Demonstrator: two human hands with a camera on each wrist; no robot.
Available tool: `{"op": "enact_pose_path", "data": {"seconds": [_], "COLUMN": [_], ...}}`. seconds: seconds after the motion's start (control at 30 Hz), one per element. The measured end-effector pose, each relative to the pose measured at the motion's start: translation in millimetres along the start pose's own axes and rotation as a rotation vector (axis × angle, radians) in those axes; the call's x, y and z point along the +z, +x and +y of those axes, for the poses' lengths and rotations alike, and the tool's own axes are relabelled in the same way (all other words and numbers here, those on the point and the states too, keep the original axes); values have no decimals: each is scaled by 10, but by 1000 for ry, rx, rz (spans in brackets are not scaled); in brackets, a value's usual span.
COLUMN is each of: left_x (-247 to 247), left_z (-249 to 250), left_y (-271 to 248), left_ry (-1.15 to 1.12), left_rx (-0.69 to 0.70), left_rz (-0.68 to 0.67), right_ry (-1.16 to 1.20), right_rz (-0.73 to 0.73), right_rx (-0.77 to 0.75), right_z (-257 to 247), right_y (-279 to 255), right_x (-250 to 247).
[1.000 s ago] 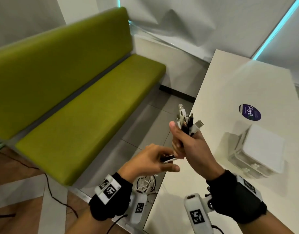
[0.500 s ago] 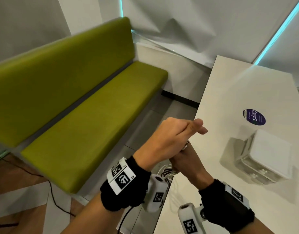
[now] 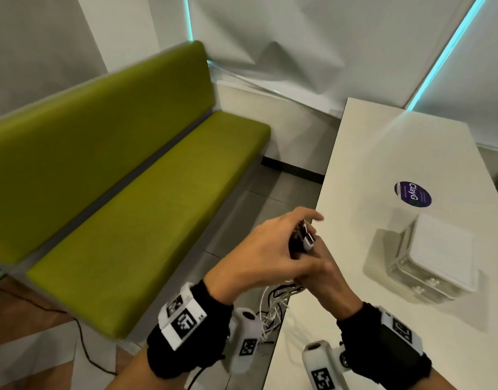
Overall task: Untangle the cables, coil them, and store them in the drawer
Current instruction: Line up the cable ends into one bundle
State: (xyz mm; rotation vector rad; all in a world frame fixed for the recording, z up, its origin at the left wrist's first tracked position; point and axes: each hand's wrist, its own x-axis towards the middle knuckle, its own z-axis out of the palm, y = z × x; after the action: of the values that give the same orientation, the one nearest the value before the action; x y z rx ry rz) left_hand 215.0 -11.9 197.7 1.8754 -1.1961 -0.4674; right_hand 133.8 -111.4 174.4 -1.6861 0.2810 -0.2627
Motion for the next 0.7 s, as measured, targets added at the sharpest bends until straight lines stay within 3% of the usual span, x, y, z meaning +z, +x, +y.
{"op": "enact_pose_path", "data": {"seconds": [0.13, 0.37, 0.57, 0.7], "left_x": [116, 165, -5, -149], "left_z": [85, -44, -76, -118], "left_y": [-40, -67, -33, 8], "left_ry": [38, -264, -406, -335], "left_rx": [-57, -105, -74, -54], "left_rz": [78, 100, -82, -164], "right_ry": [-128, -110, -18, 36], "right_rz": [93, -104, -342, -380], "right_rx": [43, 171, 261, 280], "right_z": [28, -112, -110, -128], "right_y": [-52, -95, -51, -30], "right_x": [-35, -45, -133, -108]}}
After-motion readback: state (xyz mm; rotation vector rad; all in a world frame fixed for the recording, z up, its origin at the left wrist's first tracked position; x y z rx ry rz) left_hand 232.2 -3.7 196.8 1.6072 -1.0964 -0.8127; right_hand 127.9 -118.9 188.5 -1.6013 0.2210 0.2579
